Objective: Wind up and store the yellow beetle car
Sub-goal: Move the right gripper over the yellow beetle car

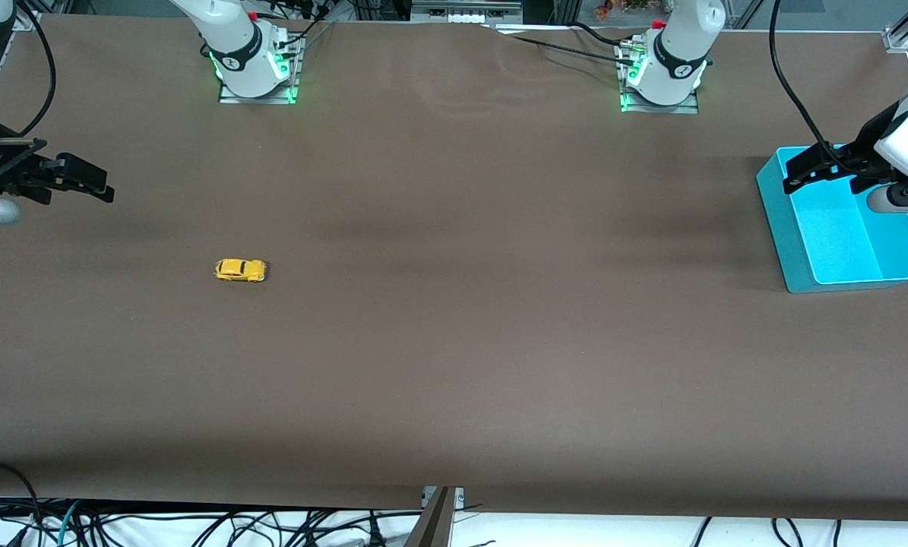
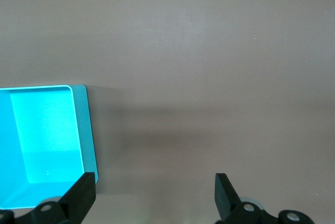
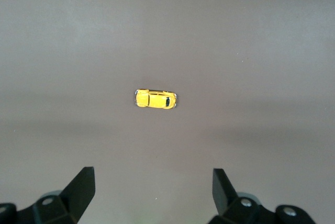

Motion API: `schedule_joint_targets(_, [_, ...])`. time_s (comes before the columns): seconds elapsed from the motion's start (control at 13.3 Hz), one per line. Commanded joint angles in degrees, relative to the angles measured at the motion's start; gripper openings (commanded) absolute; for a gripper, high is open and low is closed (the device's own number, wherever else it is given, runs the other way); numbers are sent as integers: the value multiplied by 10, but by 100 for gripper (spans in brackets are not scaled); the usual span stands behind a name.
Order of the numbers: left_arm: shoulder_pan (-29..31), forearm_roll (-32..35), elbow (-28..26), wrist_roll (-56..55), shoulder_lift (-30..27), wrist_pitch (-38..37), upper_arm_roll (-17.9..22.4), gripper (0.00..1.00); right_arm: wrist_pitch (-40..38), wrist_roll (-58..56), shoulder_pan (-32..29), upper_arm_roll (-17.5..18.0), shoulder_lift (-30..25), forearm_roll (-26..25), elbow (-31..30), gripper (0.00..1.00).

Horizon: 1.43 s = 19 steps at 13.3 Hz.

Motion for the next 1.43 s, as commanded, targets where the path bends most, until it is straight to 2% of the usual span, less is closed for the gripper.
schedule_joint_targets(0.0, [0,10,-14,13,-15,8,0,100,-4,7,-2,-1,-4,-1,-3,99])
schedule_joint_targets(0.75, [0,10,-14,13,-15,8,0,100,-4,6,-10,-2,0,0,-1,99])
schedule_joint_targets(1.36, [0,10,-14,12,-15,8,0,100,-4,5,40,4,21,0,-3,99])
